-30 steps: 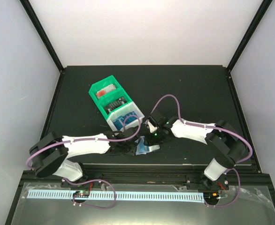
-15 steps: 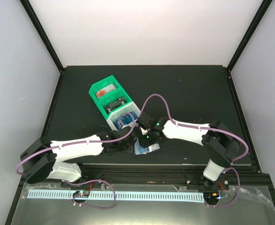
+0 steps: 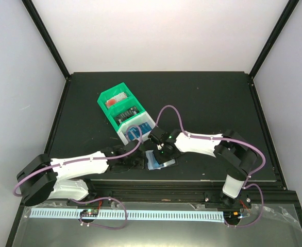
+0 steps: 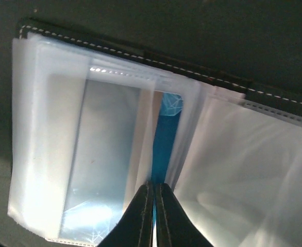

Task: Put the credit cards into the card holder
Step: Insert the credit card into the card holder.

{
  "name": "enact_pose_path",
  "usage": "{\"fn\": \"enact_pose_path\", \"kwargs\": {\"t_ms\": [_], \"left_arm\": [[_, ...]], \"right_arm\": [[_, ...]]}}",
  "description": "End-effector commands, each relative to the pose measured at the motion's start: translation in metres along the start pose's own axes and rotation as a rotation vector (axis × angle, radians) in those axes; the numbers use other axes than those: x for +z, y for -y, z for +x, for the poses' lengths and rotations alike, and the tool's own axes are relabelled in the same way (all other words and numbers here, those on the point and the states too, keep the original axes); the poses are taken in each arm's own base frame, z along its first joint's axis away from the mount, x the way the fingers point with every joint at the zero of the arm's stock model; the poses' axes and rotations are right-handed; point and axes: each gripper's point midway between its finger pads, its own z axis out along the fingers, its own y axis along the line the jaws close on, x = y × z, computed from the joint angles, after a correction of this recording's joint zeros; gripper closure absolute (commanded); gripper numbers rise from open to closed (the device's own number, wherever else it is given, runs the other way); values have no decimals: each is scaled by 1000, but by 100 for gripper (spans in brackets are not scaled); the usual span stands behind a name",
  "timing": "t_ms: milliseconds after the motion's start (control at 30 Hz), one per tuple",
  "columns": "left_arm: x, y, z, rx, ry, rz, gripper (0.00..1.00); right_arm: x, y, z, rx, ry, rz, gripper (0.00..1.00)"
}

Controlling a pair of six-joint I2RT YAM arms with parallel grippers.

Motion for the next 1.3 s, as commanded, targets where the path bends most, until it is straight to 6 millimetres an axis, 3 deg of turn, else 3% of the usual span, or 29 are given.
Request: {"fn": "enact_pose_path", "kwargs": {"t_ms": [0, 367, 567, 867, 1067, 1267], "left_arm": [[-2, 23, -5, -24, 8, 150, 53], [0, 33, -9, -61, 3, 270, 49], [0, 33, -10, -80, 2, 275, 50], [8, 32, -6, -90, -24, 281, 50], [5, 38, -11, -81, -13, 300, 57], [7, 38, -10, -73, -23, 290, 57]], "right_arm": [[10, 11, 7, 31, -17, 53, 95], [5, 6, 5, 51, 14, -73, 99], [-10, -3, -4, 52, 70, -170, 99], [-7, 8, -2, 82, 63, -157, 99], [-2, 11, 0, 83, 41, -139, 99], [-5, -14, -1, 60, 18, -275, 99]]}}
